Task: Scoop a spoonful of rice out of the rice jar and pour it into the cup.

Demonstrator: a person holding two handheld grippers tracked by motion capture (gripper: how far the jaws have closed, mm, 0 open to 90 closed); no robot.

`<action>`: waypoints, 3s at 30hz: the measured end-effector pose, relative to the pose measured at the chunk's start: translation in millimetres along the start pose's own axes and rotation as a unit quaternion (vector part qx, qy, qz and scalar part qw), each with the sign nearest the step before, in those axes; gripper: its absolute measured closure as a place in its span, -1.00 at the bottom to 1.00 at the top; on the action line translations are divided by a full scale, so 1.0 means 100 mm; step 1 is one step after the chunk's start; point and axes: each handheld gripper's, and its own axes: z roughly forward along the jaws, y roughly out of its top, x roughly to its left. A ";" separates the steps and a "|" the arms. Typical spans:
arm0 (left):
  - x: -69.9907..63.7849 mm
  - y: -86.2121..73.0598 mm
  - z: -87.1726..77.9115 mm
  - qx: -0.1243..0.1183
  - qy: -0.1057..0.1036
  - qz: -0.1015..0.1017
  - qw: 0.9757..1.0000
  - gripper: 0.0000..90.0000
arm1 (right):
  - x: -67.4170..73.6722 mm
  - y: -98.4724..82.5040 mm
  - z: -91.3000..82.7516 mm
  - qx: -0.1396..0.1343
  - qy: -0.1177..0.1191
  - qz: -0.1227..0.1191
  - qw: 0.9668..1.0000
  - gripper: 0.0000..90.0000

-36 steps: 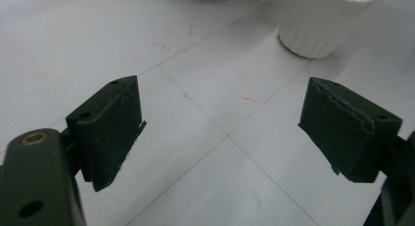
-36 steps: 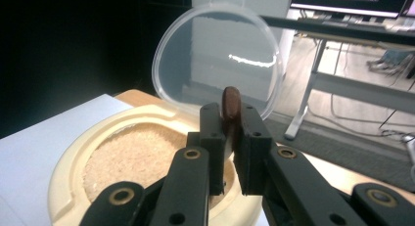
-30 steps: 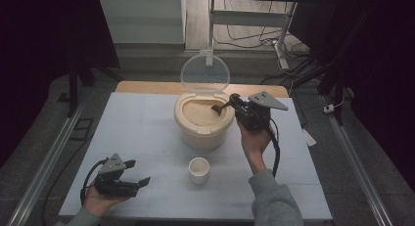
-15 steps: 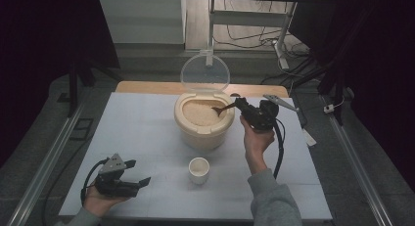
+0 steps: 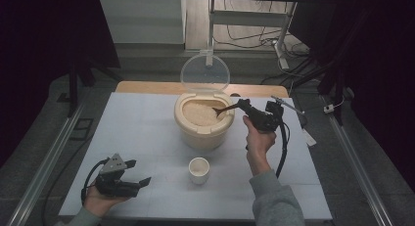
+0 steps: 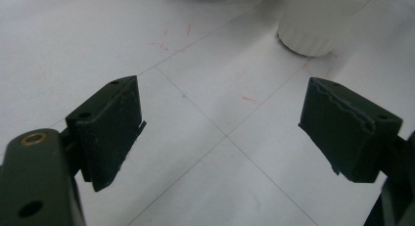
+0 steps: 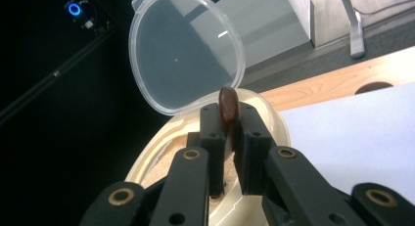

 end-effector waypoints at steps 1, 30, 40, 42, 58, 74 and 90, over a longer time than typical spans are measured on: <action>0.00 0.00 0.00 0.000 0.000 0.000 1.000 -0.66 | -0.01 0.00 0.00 -0.003 0.000 0.010 1.000 0.85; 0.00 0.00 0.02 0.005 0.002 0.005 1.000 -0.65 | -0.28 0.04 -0.10 -0.003 0.026 0.153 0.988 0.85; 0.01 -0.01 0.03 0.007 0.006 0.005 1.000 -0.65 | -0.34 0.03 -0.14 -0.003 0.034 0.163 0.986 0.85; 0.01 -0.01 0.03 0.008 0.007 0.006 1.000 -0.65 | -0.36 0.02 -0.15 -0.007 0.034 0.171 0.985 0.85; 0.02 -0.02 0.02 0.007 0.009 0.003 1.000 -0.66 | -0.37 0.05 -0.20 -0.014 0.045 0.185 0.982 0.85; 0.02 -0.02 0.01 0.006 0.010 0.004 1.000 -0.66 | -0.32 0.07 -0.22 -0.011 0.058 0.186 0.981 0.85; 0.02 -0.02 0.02 0.007 0.011 0.003 1.000 -0.66 | -0.32 0.05 -0.23 -0.008 0.062 0.189 0.980 0.85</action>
